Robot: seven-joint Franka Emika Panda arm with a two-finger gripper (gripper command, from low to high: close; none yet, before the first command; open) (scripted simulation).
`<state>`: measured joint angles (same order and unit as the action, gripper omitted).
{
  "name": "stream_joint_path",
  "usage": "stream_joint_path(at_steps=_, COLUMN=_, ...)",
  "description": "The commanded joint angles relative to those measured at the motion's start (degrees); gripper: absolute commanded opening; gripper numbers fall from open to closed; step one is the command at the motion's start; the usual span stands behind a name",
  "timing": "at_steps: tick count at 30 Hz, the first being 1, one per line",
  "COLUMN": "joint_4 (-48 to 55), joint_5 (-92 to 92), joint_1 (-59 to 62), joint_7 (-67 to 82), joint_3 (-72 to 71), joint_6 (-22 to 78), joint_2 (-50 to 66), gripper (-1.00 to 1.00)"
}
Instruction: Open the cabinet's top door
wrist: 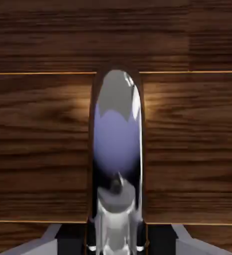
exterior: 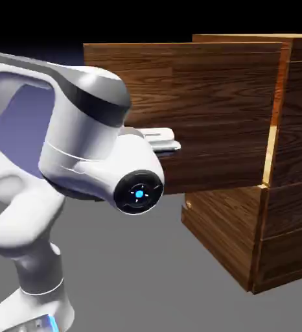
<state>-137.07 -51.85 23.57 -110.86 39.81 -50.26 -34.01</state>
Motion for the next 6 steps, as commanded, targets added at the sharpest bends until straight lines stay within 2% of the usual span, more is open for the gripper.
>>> stream_joint_path(at_steps=1, joint_4=2.00, joint_5=0.82, joint_1=-1.36, joint_7=1.16, joint_3=1.44, joint_6=1.75, joint_2=2.08, gripper=-1.00)
stream_joint_path(at_steps=6, joint_4=10.02, joint_5=3.52, joint_1=-6.57, joint_7=6.19, joint_3=7.09, joint_6=8.73, joint_2=10.47, gripper=-1.00)
